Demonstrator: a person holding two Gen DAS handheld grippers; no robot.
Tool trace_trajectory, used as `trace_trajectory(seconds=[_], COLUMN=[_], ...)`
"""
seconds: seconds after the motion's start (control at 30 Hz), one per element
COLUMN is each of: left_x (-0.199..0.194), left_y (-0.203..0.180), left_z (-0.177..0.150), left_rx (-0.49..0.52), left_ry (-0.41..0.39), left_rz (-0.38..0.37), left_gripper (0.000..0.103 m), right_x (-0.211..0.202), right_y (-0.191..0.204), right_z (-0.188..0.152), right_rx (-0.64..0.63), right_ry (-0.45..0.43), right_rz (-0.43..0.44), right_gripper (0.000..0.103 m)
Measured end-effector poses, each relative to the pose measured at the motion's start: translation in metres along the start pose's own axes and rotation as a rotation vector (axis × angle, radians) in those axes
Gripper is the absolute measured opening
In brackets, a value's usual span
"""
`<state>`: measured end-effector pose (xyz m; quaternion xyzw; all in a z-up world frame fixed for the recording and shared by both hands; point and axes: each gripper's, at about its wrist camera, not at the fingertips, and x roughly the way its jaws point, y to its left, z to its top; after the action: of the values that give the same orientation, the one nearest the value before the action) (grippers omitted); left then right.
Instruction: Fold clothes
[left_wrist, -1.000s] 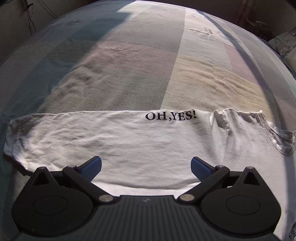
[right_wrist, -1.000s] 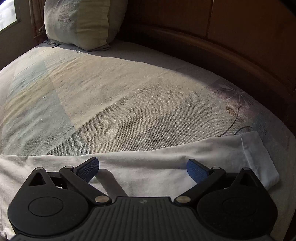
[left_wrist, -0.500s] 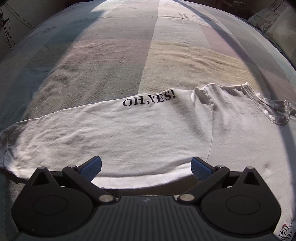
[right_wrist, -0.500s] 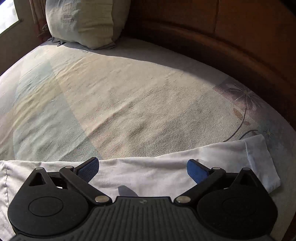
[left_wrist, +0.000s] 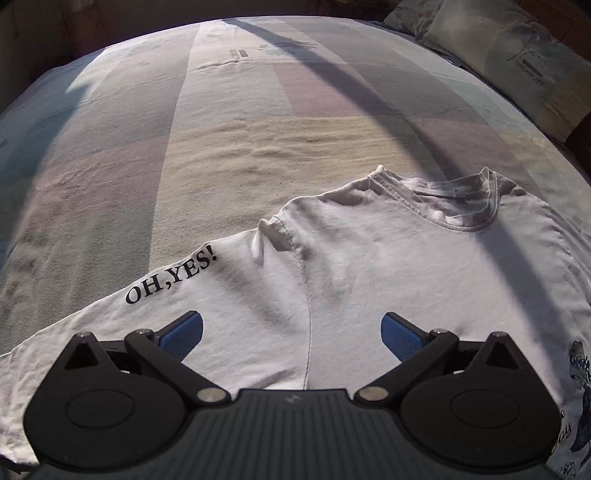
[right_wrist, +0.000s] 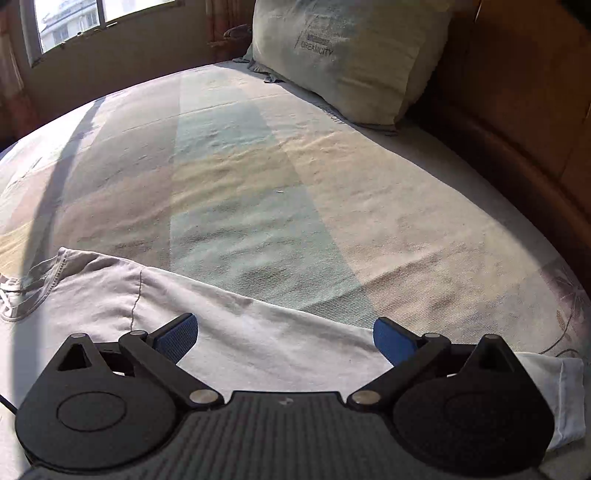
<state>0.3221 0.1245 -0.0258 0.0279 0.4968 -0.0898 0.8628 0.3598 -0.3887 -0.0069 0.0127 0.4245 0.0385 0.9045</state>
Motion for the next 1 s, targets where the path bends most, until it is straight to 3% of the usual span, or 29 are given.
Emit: trace_trajectory(seconds=[0.1, 0.2, 0.33, 0.67, 0.77, 0.87, 0.93, 1.0], left_x=[0.000, 0.001, 0.000, -0.031, -0.044, -0.050, -0.044, -0.041], left_y=[-0.050, -0.091, -0.126, -0.128, -0.150, -0.176, -0.191, -0.193], left_z=[-0.015, -0.040, -0.072, -0.130, -0.136, -0.143, -0.150, -0.163], left_rx=[0.231, 0.405, 0.549, 0.748, 0.801, 0.830, 0.813, 0.830], left_ry=[0.017, 0.045, 0.088, 0.210, 0.168, 0.129, 0.134, 0.127], left_rz=[-0.124, -0.223, -0.300, -0.300, -0.369, -0.433, -0.446, -0.423], left_gripper=[0.102, 0.102, 0.102, 0.102, 0.102, 0.102, 0.102, 0.102], right_x=[-0.010, -0.011, -0.019, -0.047, -0.062, -0.076, -0.080, -0.082], right_y=[0.071, 0.125, 0.129, 0.132, 0.127, 0.152, 0.168, 0.163], right_z=[-0.021, -0.050, -0.081, -0.148, -0.158, -0.172, -0.183, -0.187], right_rx=[-0.236, -0.443, -0.554, -0.804, -0.854, -0.937, -0.981, -0.994], right_ry=[0.019, 0.063, 0.126, 0.263, 0.278, 0.239, 0.224, 0.224], right_rz=[0.198, 0.331, 0.372, 0.453, 0.464, 0.566, 0.622, 0.617], right_gripper=[0.103, 0.103, 0.103, 0.103, 0.103, 0.103, 0.103, 0.103])
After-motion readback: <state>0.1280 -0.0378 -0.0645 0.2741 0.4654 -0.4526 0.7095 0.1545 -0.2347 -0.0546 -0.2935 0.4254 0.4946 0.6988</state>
